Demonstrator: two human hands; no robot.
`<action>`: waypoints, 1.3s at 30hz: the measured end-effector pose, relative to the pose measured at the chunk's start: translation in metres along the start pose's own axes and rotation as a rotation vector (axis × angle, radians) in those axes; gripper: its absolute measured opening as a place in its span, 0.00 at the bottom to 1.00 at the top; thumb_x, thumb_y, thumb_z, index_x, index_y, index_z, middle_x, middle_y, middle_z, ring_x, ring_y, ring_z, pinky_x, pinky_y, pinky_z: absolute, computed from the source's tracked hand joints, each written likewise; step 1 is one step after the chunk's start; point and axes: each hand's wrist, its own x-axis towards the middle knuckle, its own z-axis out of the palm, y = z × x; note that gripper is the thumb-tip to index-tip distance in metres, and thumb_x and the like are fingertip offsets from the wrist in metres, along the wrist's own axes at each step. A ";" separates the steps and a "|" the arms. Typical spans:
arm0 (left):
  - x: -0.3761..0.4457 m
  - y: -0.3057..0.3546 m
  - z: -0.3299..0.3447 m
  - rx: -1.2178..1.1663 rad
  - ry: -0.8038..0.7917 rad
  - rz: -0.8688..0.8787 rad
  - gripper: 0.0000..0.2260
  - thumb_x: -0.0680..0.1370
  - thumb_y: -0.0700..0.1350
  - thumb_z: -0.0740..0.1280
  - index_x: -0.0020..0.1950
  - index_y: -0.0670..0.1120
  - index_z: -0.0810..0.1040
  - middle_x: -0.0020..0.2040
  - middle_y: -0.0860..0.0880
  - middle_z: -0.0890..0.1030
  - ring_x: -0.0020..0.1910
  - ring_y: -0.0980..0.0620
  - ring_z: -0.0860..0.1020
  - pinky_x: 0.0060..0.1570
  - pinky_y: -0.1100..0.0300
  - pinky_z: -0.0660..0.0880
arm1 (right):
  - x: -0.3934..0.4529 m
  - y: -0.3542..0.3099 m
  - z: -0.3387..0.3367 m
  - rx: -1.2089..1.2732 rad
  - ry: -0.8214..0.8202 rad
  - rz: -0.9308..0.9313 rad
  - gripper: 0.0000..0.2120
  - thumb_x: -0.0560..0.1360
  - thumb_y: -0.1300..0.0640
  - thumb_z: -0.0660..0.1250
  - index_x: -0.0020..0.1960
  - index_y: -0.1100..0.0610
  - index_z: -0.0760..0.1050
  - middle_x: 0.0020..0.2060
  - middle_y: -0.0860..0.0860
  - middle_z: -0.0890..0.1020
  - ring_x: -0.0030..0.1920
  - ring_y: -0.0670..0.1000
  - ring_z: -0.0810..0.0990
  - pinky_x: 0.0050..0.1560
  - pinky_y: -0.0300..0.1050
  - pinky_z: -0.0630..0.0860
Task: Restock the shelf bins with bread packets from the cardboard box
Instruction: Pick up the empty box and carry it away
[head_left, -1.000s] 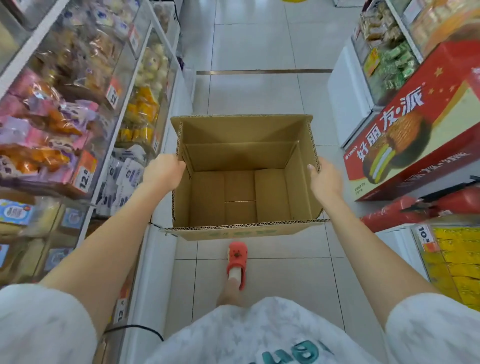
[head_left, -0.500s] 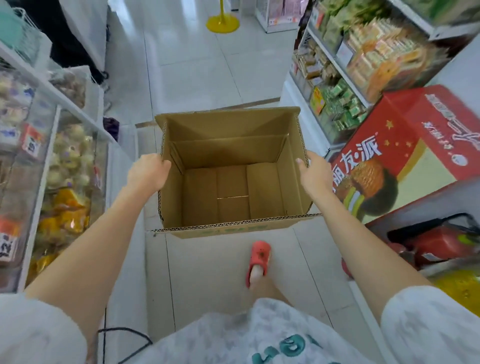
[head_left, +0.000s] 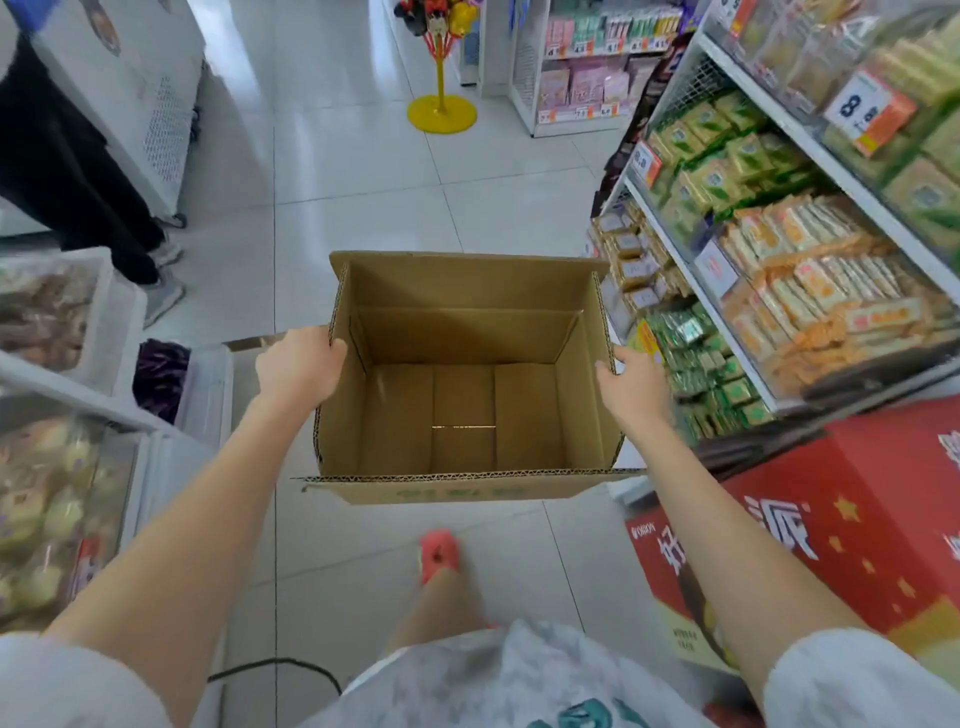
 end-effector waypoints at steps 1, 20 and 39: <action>0.025 0.007 0.002 0.020 0.002 -0.004 0.14 0.80 0.47 0.54 0.42 0.41 0.73 0.40 0.41 0.77 0.40 0.41 0.76 0.40 0.54 0.70 | 0.024 -0.008 0.005 0.003 -0.001 0.009 0.21 0.80 0.55 0.60 0.72 0.58 0.66 0.42 0.55 0.82 0.26 0.46 0.71 0.24 0.39 0.61; 0.549 0.159 -0.016 0.060 -0.097 0.186 0.13 0.80 0.45 0.54 0.40 0.41 0.70 0.40 0.42 0.75 0.39 0.41 0.73 0.38 0.56 0.68 | 0.463 -0.192 0.066 0.028 0.065 0.166 0.18 0.76 0.56 0.65 0.64 0.62 0.75 0.55 0.59 0.82 0.45 0.58 0.81 0.49 0.52 0.78; 0.927 0.431 0.045 0.241 -0.289 0.469 0.14 0.83 0.47 0.52 0.51 0.42 0.74 0.49 0.42 0.78 0.48 0.39 0.77 0.43 0.54 0.71 | 0.828 -0.232 0.066 0.060 0.256 0.556 0.11 0.75 0.62 0.65 0.56 0.64 0.80 0.47 0.61 0.84 0.46 0.59 0.81 0.45 0.45 0.75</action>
